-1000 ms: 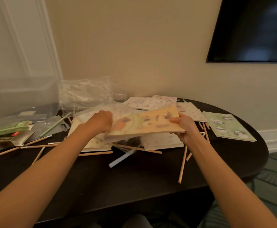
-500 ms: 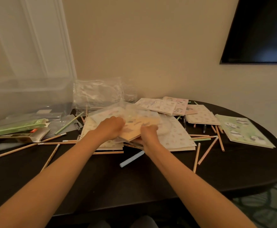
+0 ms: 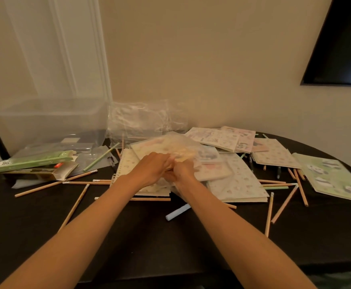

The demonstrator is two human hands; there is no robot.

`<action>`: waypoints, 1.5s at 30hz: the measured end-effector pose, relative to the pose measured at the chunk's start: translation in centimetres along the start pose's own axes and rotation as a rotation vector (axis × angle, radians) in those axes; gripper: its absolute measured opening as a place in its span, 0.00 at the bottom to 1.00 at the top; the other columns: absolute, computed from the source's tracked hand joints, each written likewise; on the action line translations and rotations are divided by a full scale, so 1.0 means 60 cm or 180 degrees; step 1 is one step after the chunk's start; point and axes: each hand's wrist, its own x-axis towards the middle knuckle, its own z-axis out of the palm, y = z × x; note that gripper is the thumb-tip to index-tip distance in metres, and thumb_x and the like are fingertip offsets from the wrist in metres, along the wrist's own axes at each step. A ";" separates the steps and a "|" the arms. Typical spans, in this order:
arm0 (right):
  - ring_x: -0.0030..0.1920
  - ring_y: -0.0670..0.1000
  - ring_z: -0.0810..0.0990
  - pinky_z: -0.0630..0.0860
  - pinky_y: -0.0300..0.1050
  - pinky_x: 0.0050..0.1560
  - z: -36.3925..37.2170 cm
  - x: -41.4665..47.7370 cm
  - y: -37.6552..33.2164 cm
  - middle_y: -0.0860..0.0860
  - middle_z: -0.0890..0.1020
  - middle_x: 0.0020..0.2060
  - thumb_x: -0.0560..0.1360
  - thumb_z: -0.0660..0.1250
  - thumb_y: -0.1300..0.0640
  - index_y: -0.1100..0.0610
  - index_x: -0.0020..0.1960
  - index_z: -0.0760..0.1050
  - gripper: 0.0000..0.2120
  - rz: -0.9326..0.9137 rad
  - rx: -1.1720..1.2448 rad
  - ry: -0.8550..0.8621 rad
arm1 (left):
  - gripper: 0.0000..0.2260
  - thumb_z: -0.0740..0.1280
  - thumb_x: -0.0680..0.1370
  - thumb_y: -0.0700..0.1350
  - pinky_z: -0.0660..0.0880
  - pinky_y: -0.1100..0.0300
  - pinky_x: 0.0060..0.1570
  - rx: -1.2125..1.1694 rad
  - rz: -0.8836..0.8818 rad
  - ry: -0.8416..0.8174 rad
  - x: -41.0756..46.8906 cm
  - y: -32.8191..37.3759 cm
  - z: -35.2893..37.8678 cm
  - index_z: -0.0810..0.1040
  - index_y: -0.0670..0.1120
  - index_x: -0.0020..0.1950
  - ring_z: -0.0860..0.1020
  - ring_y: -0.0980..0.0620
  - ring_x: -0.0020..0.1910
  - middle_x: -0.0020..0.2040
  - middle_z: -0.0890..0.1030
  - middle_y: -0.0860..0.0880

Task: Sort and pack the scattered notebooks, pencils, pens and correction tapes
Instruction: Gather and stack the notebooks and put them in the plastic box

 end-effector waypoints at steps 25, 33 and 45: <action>0.30 0.48 0.78 0.77 0.35 0.30 -0.315 0.038 -0.145 0.57 0.79 0.33 0.76 0.64 0.64 0.65 0.50 0.76 0.05 -0.0213 -0.0107 0.0140 | 0.13 0.57 0.79 0.42 0.70 0.52 0.55 -0.0174 -0.0156 0.0143 0.191 0.133 0.018 0.77 0.37 0.56 0.73 0.40 0.58 0.58 0.77 0.39; 0.38 0.53 0.78 0.81 0.46 0.38 -0.292 0.097 -0.117 0.58 0.77 0.45 0.78 0.61 0.66 0.66 0.62 0.68 0.14 0.0846 -0.1678 -0.0413 | 0.17 0.64 0.76 0.46 0.70 0.51 0.43 0.0293 -0.0334 -0.0828 0.226 0.144 0.091 0.67 0.43 0.29 0.75 0.39 0.43 0.29 0.69 0.45; 0.18 0.44 0.68 0.59 0.32 0.16 -0.286 0.112 -0.074 0.56 0.74 0.26 0.76 0.60 0.69 0.64 0.41 0.73 0.06 0.0168 -0.0616 -0.0645 | 0.16 0.67 0.74 0.44 0.69 0.55 0.48 0.0210 -0.0283 -0.0886 0.243 0.133 0.096 0.69 0.44 0.60 0.71 0.47 0.53 0.60 0.69 0.45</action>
